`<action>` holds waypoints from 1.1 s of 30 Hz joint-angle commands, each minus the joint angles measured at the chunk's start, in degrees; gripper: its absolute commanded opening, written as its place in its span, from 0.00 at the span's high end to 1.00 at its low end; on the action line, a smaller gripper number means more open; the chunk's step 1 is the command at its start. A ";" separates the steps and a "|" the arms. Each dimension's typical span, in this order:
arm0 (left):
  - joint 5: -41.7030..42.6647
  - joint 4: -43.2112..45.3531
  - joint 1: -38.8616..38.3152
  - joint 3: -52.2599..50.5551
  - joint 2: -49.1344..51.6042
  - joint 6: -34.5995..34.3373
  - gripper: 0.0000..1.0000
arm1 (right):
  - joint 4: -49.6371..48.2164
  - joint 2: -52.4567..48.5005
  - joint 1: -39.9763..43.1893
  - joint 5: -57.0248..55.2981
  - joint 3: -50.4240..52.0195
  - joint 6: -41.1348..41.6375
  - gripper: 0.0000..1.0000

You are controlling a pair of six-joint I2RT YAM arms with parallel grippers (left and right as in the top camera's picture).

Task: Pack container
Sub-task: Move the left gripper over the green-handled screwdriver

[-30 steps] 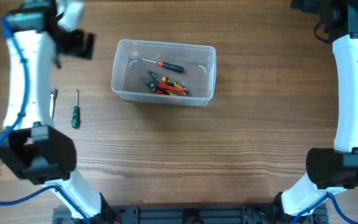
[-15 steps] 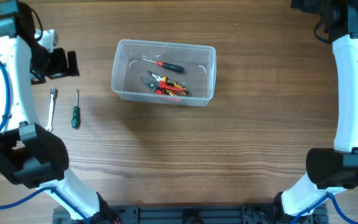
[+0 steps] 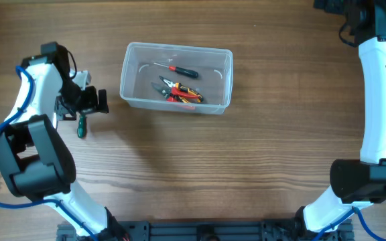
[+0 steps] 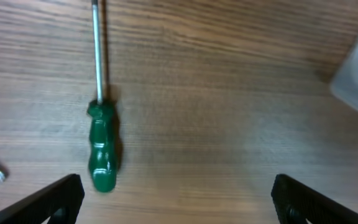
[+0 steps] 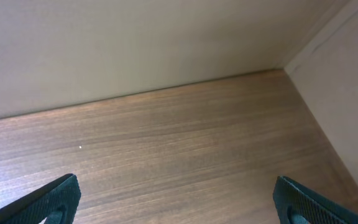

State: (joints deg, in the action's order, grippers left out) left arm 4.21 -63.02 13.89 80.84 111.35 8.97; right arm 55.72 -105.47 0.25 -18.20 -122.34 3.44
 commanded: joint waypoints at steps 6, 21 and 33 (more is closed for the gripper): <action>0.74 6.99 6.29 -7.67 -0.24 4.68 0.00 | -0.13 0.33 -0.22 0.07 -0.22 1.05 0.00; 4.55 9.75 8.20 -7.67 0.42 10.34 0.00 | -0.13 0.33 -0.22 0.07 -0.22 1.05 0.00; 4.52 9.77 8.20 -7.67 1.16 10.32 0.02 | -0.13 0.33 -0.22 0.07 -0.22 1.07 0.00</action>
State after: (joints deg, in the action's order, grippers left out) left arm 7.40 -53.49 22.04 73.47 111.55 17.96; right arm 55.70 -105.47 0.25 -18.17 -122.34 3.44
